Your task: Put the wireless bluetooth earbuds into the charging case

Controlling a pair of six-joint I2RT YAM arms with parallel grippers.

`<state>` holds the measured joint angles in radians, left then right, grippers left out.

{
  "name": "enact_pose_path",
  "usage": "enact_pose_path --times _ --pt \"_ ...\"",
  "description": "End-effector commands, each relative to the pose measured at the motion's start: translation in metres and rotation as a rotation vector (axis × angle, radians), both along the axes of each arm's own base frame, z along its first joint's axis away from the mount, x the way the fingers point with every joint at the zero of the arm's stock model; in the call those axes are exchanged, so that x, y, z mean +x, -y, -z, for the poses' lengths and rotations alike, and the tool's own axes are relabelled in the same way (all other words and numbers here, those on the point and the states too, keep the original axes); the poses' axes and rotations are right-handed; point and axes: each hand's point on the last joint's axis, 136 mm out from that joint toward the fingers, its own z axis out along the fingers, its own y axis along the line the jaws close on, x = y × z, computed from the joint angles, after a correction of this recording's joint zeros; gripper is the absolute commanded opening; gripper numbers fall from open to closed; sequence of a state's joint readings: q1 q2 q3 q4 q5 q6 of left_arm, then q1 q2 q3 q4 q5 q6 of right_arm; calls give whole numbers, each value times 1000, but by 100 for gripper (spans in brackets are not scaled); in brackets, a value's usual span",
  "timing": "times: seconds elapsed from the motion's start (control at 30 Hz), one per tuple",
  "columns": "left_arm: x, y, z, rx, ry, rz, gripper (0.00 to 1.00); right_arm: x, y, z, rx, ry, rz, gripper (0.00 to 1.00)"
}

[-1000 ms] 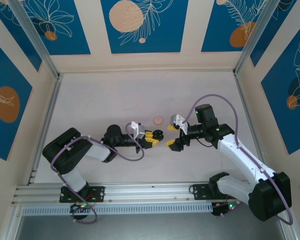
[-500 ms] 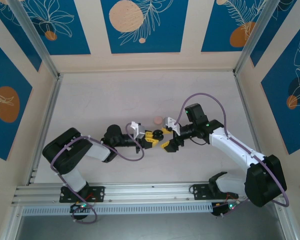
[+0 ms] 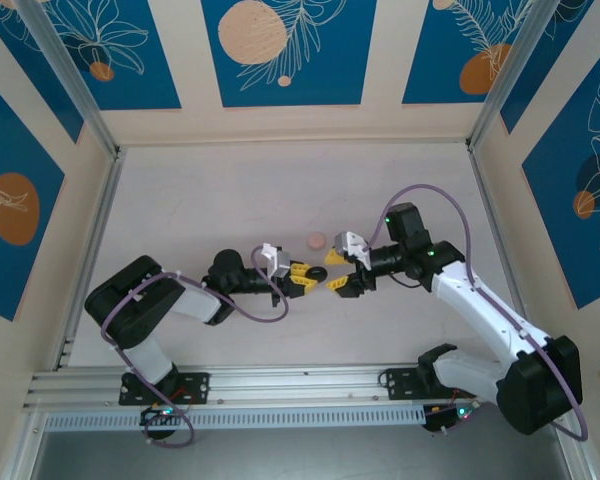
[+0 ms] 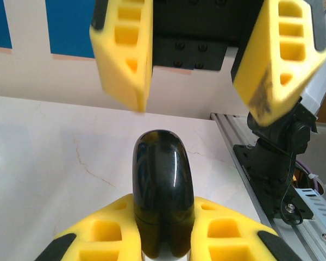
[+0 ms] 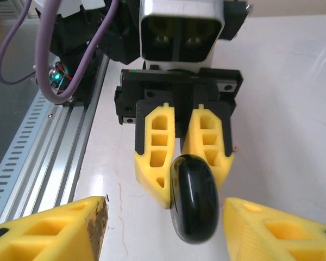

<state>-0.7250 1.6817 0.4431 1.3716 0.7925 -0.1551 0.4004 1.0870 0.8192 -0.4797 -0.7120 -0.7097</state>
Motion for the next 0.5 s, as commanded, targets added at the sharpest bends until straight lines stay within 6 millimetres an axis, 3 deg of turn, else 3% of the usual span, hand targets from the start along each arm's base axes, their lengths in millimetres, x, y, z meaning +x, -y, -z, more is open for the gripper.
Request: enact_pose_path --times 0.0,0.13,0.47 --pt "-6 2 -15 -38 57 22 7 4 8 -6 9 19 21 58" --pt "-7 2 -15 -38 58 26 7 16 7 1 -33 36 24 54" --pt "-8 1 -15 -39 60 25 7 12 -13 15 -42 -10 -96 42"
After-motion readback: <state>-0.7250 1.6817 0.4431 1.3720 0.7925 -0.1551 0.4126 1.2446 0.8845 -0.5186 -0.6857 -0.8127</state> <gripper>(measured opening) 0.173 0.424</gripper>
